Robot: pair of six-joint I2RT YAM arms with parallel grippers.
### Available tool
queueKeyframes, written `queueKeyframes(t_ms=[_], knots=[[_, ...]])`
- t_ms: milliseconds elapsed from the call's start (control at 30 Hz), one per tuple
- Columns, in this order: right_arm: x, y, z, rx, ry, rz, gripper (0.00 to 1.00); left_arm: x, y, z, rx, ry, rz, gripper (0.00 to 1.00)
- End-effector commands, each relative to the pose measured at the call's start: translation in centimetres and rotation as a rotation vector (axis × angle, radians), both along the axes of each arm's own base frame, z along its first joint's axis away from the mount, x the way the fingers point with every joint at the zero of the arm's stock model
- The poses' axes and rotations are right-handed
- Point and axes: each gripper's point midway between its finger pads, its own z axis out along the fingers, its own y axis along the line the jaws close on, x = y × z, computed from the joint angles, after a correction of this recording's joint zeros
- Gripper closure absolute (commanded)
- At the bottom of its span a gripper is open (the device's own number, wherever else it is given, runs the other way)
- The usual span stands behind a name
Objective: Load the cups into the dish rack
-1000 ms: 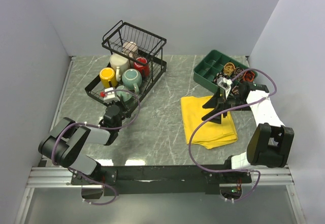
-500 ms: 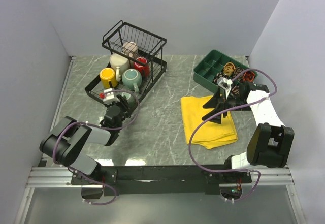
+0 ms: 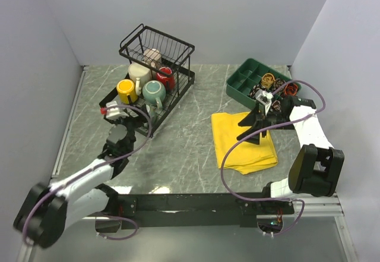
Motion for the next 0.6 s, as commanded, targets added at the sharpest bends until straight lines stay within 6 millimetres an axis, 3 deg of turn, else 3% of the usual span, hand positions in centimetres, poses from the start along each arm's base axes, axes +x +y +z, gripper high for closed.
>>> queueKeyframes(t_ms=[0,33,100,133,167,200,233,300,333,400,433,467,567], knots=[[-0.8,-0.9,2.0,-0.011,-0.014,-0.047,0.00,-2.3,-0.9,2.0,-0.021,0.087,-0.100,0.00],[-0.7,-1.2,2.3,-0.008,-0.023,-0.064,0.00,-3.2,-1.1,4.3,-0.047,0.055,-0.141,0.03],[-0.2,-2.5,2.8,-0.011,-0.032,-0.124,0.00,-4.6,-1.1,3.7,-0.022,0.139,-0.176,0.03],[0.2,-2.9,3.3,-0.014,-0.027,-0.147,0.00,-5.5,-1.1,6.3,-0.049,0.103,-0.197,0.04],[0.6,-3.9,3.6,-0.021,-0.024,-0.188,0.00,-6.4,-0.8,5.2,-0.024,0.176,-0.206,0.04],[0.7,-4.5,3.7,-0.048,-0.024,-0.206,0.00,-6.9,-0.8,5.7,-0.021,0.180,-0.218,0.04],[1.1,-5.1,4.3,-0.068,-0.029,-0.231,0.00,-7.6,-0.6,7.7,-0.037,0.152,-0.233,0.04],[1.7,-6.7,4.9,-0.135,-0.063,-0.296,0.00,-8.8,-0.3,7.8,-0.020,0.195,-0.246,0.04],[1.8,-7.0,5.3,-0.145,-0.023,-0.340,0.00,-9.4,-0.1,9.4,-0.031,0.172,-0.255,0.04],[2.6,-7.8,6.6,-0.217,-0.137,-0.410,0.00,-10.4,0.0,10.5,-0.022,0.178,-0.277,0.04],[2.6,-8.3,6.1,-0.230,-0.061,-0.489,0.00,-10.8,0.2,11.1,-0.026,0.174,-0.280,0.04],[3.8,-9.3,6.7,-0.270,-0.141,-0.551,0.00,-11.1,0.2,11.5,-0.025,0.176,-0.284,0.04],[4.0,-11.1,8.4,-0.333,-0.207,-0.761,0.00,-12.1,0.7,13.0,-0.022,0.173,-0.291,0.04]])
